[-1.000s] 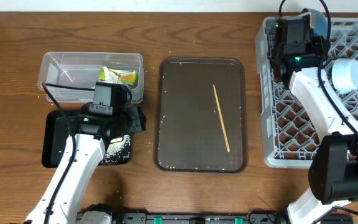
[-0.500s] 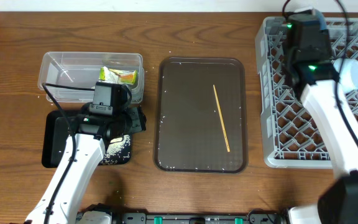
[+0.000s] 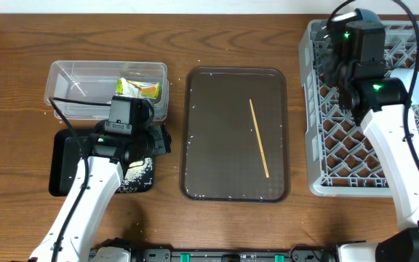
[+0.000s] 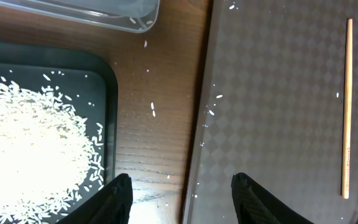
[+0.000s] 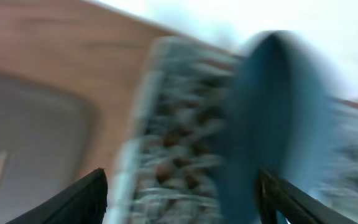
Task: Sort waste into correct bins and load items into the dishwasher rack
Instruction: 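Carry the teal plate right and stand it upright in the rack, then reach the right gripper to the wooden chopstick and grasp it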
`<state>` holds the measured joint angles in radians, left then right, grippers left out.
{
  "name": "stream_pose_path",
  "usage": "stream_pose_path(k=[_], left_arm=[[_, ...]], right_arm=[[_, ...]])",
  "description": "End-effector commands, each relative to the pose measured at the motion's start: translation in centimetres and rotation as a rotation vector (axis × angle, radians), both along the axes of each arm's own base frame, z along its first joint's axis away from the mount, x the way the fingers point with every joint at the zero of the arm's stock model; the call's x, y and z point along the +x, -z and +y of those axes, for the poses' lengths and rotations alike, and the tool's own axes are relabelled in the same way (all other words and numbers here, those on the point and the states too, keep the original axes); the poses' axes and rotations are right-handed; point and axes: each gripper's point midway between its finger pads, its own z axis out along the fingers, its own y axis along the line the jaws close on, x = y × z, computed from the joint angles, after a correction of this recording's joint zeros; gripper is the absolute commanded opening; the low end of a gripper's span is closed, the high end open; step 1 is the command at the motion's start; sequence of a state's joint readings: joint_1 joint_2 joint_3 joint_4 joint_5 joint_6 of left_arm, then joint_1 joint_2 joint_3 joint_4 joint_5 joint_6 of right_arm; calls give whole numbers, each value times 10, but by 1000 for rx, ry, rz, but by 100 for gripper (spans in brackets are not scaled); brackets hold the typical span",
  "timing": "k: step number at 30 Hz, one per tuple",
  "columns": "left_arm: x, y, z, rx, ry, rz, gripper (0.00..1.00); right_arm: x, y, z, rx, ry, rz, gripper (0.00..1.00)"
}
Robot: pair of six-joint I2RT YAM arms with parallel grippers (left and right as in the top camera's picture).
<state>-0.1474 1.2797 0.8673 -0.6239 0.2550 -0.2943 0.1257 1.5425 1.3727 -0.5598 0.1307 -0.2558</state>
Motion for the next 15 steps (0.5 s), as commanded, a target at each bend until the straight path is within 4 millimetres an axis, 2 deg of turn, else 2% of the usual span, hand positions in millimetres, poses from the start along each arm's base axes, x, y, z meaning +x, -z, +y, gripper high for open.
stream_pose_path(k=[1, 2, 5, 11, 15], left_arm=[[4, -3, 1, 4, -5, -8, 54], [4, -3, 1, 4, -5, -9, 54], [4, -3, 1, 5, -5, -9, 54], [4, -3, 1, 4, -5, -9, 54], [4, -3, 1, 4, -5, -9, 54]], right_arm=[[-20, 7, 71, 285, -296, 88, 73], [-28, 10, 84, 338, -349, 125, 71], [-44, 26, 103, 414, -368, 232, 69], [-73, 77, 125, 410, -335, 467, 66], [-86, 114, 129, 344, -243, 598, 67]])
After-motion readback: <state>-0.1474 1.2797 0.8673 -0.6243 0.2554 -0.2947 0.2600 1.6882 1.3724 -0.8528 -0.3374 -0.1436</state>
